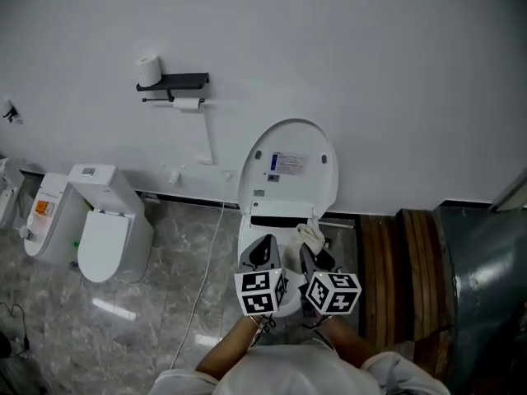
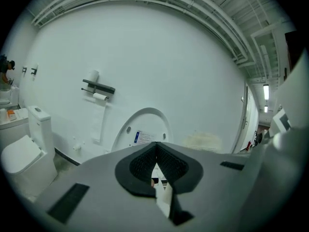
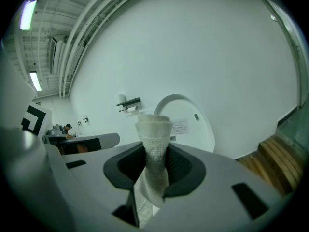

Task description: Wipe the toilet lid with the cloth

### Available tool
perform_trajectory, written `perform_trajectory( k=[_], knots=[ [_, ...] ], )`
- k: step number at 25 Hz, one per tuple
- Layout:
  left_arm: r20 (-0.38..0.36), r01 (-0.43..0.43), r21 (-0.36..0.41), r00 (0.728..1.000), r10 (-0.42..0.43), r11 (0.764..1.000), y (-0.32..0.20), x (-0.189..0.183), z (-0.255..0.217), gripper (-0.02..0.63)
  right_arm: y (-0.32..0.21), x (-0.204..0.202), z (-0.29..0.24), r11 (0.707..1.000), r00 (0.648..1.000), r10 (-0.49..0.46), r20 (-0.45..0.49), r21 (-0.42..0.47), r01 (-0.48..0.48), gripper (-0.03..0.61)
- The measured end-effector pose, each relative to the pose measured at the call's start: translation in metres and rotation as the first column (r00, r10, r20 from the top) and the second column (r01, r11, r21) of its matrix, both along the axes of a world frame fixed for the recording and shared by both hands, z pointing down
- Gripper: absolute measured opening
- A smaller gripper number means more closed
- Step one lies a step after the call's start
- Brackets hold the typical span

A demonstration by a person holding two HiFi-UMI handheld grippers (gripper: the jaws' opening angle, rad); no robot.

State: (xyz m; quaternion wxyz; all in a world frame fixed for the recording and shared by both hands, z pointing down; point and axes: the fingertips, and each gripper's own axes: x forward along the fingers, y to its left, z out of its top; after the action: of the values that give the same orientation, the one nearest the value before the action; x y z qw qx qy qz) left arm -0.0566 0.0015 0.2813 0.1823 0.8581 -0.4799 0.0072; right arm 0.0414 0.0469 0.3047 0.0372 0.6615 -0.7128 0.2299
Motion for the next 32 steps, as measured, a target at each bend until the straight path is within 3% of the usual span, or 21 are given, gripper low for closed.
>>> perform_trajectory(
  k=[10,13,18,24,29,32],
  knots=[
    [0.000,-0.006,-0.024,1.000,0.006,1.000,-0.073,0.013,0.022,0.012,-0.072,0.031,0.012,0.997,0.997,0.073,0.017,0.012,-0.073,0.101],
    [0.024,-0.017,0.008,1.000,0.016,1.000,-0.092,0.017,0.017,0.012,-0.099,0.041,0.013,0.997,0.997,0.071,0.014,0.031,-0.072,0.101],
    [0.078,-0.030,0.129,0.997,0.020,0.991,-0.153,0.033,-0.008,0.012,-0.178,0.046,0.005,0.992,0.999,0.001,-0.053,0.126,0.005,0.101],
    [0.098,0.065,0.243,0.991,-0.091,0.968,-0.230,0.039,-0.016,0.012,-0.286,0.035,0.004,0.964,0.992,-0.098,-0.074,0.240,0.113,0.101],
    [0.066,0.154,0.204,0.983,-0.170,0.967,-0.258,0.030,0.001,0.012,-0.359,0.019,0.010,0.934,0.982,-0.162,-0.099,0.307,0.185,0.101],
    [0.066,0.175,0.172,0.980,-0.188,0.970,-0.261,0.028,0.015,0.012,-0.382,0.012,0.011,0.929,0.978,-0.147,-0.145,0.320,0.187,0.101]
  ],
)
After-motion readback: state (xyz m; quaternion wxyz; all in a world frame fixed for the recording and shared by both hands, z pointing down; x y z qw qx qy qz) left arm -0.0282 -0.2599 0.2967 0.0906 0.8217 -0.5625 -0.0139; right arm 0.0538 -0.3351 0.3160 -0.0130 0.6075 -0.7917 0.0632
